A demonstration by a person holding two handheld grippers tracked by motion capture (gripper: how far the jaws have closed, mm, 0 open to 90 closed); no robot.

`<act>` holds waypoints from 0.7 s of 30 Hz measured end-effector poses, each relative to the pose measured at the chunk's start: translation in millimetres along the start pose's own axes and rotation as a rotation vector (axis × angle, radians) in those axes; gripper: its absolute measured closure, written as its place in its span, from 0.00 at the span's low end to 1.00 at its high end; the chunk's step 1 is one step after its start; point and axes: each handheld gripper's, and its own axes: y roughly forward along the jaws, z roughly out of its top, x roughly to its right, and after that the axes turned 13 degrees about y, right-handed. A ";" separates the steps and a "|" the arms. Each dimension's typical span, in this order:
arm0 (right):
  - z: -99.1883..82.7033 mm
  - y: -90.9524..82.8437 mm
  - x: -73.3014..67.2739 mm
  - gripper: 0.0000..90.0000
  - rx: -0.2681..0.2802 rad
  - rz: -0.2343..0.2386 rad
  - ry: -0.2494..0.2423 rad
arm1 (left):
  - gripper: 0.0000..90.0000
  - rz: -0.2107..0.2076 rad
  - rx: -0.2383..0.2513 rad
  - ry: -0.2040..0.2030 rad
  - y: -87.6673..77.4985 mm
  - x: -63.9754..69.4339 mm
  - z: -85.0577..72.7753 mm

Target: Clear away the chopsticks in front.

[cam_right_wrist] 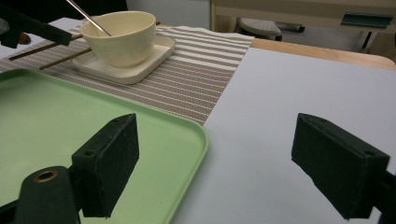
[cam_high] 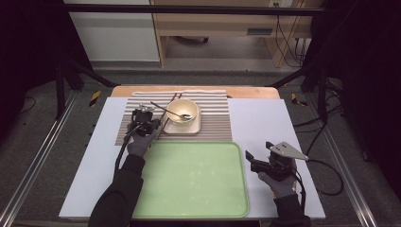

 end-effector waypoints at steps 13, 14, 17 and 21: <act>1.0 -1.3 0.9 0.12 0.000 -0.013 0.003 | 0.94 0.021 0.022 -0.003 -34.0 -6.2 -14.5; 1.1 -1.4 1.2 0.11 0.001 -0.014 0.002 | 0.94 0.022 0.023 -0.003 -36.8 -6.7 -15.4; 1.3 -1.6 1.2 0.11 0.001 -0.016 0.000 | 0.94 0.025 0.029 -0.011 -44.1 -7.9 -19.1; 1.5 -1.8 0.6 0.10 -0.001 -0.015 -0.003 | 0.94 0.032 0.026 -0.012 -53.5 -10.2 -23.6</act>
